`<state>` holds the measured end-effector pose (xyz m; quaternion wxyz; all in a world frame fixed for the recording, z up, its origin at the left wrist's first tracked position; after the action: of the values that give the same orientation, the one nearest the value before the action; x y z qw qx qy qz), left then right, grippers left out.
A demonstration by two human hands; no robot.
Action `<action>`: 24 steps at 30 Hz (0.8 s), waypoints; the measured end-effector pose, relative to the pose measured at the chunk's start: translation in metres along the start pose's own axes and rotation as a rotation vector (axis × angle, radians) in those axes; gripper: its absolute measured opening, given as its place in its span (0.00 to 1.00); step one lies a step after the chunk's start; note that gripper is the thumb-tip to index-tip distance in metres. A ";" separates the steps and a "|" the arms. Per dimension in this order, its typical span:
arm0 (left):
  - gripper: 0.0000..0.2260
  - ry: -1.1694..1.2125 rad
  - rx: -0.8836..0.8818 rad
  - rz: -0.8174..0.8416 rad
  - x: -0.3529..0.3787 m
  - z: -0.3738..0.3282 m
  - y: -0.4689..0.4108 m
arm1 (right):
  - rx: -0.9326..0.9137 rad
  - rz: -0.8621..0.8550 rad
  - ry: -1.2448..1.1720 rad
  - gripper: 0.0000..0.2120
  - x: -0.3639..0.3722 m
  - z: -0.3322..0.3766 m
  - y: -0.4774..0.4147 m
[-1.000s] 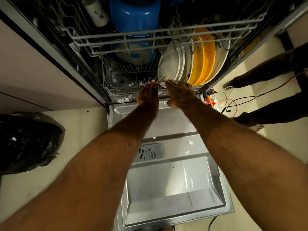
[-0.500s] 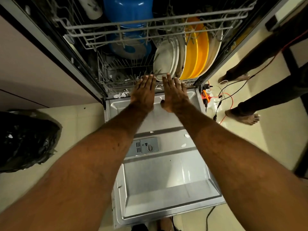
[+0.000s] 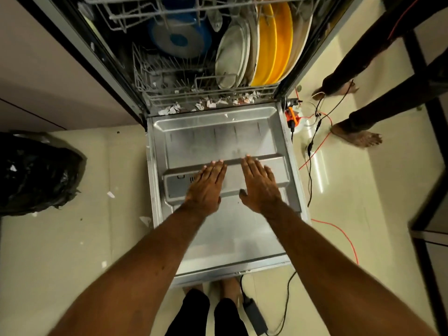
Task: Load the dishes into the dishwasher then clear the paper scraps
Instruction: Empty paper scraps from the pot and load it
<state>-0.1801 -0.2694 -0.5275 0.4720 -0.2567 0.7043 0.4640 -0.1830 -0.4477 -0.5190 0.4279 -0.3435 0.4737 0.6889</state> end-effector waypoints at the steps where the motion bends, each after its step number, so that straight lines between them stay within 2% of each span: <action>1: 0.45 0.016 0.002 0.036 0.016 -0.007 0.013 | 0.012 0.040 -0.010 0.50 0.014 -0.003 0.018; 7: 0.49 0.140 0.070 0.318 0.105 -0.040 0.083 | 0.004 0.411 -0.016 0.50 0.102 -0.020 0.120; 11: 0.57 0.128 0.110 0.431 0.150 -0.064 0.117 | -0.036 0.531 0.036 0.52 0.144 -0.025 0.164; 15: 0.62 0.086 0.119 0.500 0.182 -0.080 0.131 | -0.081 0.489 0.130 0.54 0.174 -0.028 0.188; 19: 0.63 -0.034 0.100 0.428 0.209 -0.092 0.140 | -0.104 0.332 0.179 0.55 0.206 -0.035 0.196; 21: 0.58 -0.032 0.097 0.339 0.219 -0.095 0.139 | -0.102 0.299 0.201 0.54 0.216 -0.037 0.194; 24: 0.45 -0.056 0.129 0.226 0.226 -0.100 0.129 | -0.069 0.283 0.271 0.50 0.225 -0.034 0.185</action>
<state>-0.4208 -0.2851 -0.6661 0.4519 -0.1318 0.7437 0.4747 -0.4398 -0.4553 -0.6611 0.2471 -0.3772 0.5468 0.7055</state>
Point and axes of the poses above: each hand's wrist, its own y-axis away from the middle knuckle, its own x-axis out of the palm, z = x × y, the point moved 2 cm from there along -y, towards the middle knuckle, and after that the axes turned 4 degrees about -y, right-handed, at the moved point
